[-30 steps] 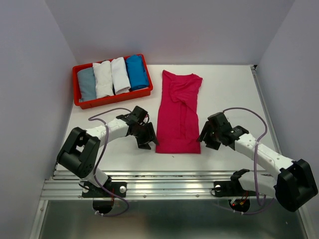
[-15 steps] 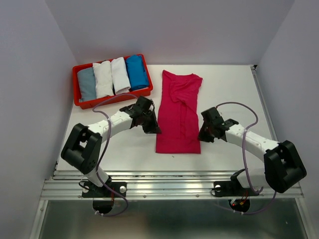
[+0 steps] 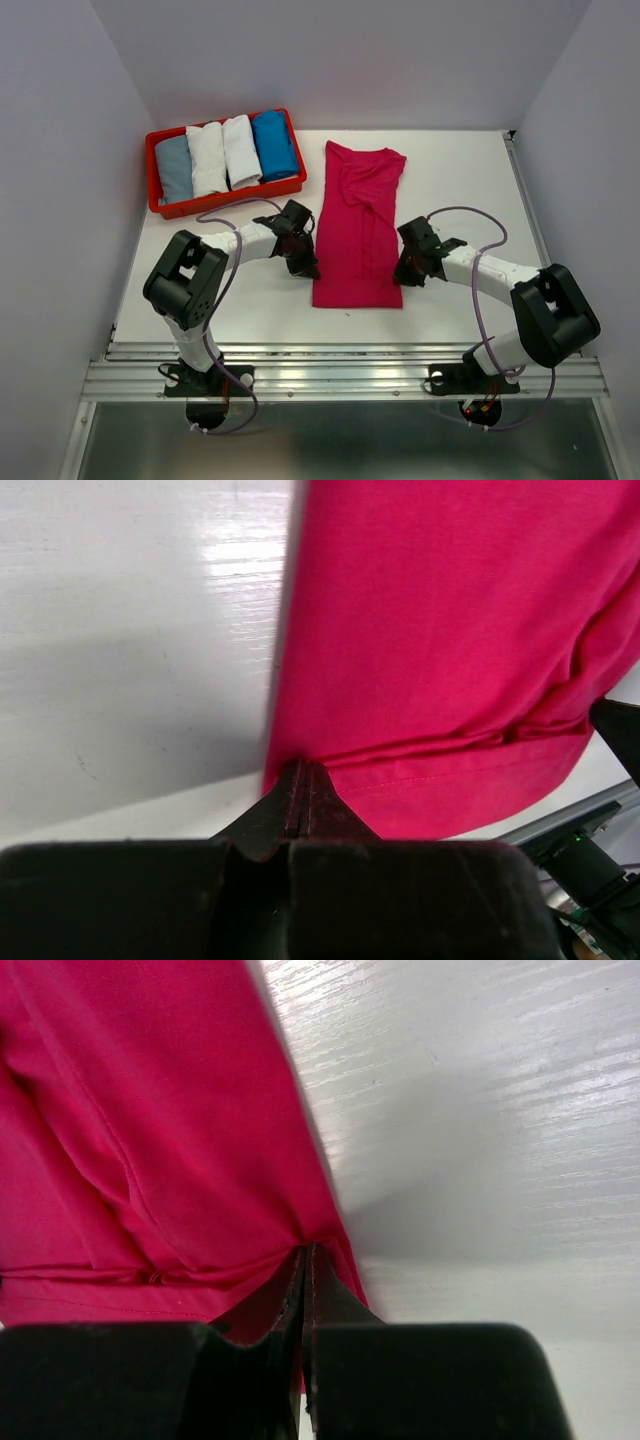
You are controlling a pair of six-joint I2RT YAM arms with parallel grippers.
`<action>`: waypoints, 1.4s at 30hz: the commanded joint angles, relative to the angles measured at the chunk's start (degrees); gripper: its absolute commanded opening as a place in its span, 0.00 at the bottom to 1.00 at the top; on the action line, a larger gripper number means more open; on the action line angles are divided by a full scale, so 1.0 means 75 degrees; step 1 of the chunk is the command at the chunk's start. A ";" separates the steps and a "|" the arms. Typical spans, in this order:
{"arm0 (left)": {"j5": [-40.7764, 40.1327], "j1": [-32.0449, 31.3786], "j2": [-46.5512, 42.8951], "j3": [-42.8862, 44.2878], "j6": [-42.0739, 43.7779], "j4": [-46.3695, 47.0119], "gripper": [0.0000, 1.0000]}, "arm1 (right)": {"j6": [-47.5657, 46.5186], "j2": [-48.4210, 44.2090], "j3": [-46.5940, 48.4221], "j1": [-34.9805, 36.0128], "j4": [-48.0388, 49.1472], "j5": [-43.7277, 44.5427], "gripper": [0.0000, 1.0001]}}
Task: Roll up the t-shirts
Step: Roll the T-shirt to the center of the board.
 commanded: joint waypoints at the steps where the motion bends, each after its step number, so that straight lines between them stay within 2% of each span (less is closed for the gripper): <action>1: -0.0209 -0.0046 0.0010 -0.0046 0.0188 0.0037 0.00 | -0.0066 0.0036 -0.0092 -0.0046 0.0322 0.0228 0.01; 4: -0.0326 -0.0034 -0.0095 0.0024 0.0270 -0.0033 0.00 | -0.0055 -0.0080 -0.0080 -0.0046 0.0275 0.0240 0.01; 8: -0.1226 -0.0163 -0.0562 0.0270 0.0620 -0.0384 0.00 | -0.0008 -0.0303 0.0025 -0.0046 0.0053 0.0310 0.01; 18: -0.1252 -0.0315 -0.1957 0.0165 0.1091 -0.0607 0.00 | 0.0203 -0.1767 0.0260 -0.0046 -0.0967 0.0721 0.02; 21: -0.1182 -0.0315 -0.2413 -0.0314 0.0892 -0.0549 0.00 | 0.0390 -0.2166 0.0038 -0.0046 -0.1283 0.0616 0.06; 24: -0.0855 -0.0315 -0.2882 -0.1121 0.0611 -0.0222 0.00 | 0.0531 -0.2645 -0.0524 -0.0046 -0.1075 0.0032 0.22; 25: -0.0796 -0.0327 -0.3000 -0.1287 0.0529 -0.0139 0.02 | 0.0578 -0.2729 -0.0699 -0.0046 -0.0980 -0.0098 0.25; 26: -0.0621 -0.0339 -0.3164 -0.1451 0.0354 -0.0034 0.13 | 0.0706 -0.2811 -0.1003 -0.0046 -0.0886 -0.0216 0.27; 29: -0.0304 -0.0397 -0.3306 -0.2002 0.0095 0.0341 0.32 | 0.0836 -0.2882 -0.1345 -0.0046 -0.0523 -0.0638 0.34; 30: -0.0233 -0.0397 -0.3272 -0.2212 -0.0091 0.0481 0.45 | 0.0906 -0.2870 -0.1497 -0.0046 -0.0325 -0.0732 0.36; 33: 0.0025 -0.0479 -0.3155 -0.2529 -0.0361 0.0774 0.56 | 0.0988 -0.2742 -0.1708 -0.0046 -0.0089 -0.1095 0.37; 38: 0.0177 -0.0632 -0.3002 -0.2835 -0.0679 0.1185 0.60 | 0.0942 -0.2531 -0.1849 -0.0046 0.0192 -0.1259 0.38; 42: 0.0142 -0.0643 -0.2815 -0.2917 -0.0726 0.1326 0.54 | 0.0930 -0.2401 -0.1955 -0.0046 0.0356 -0.1377 0.38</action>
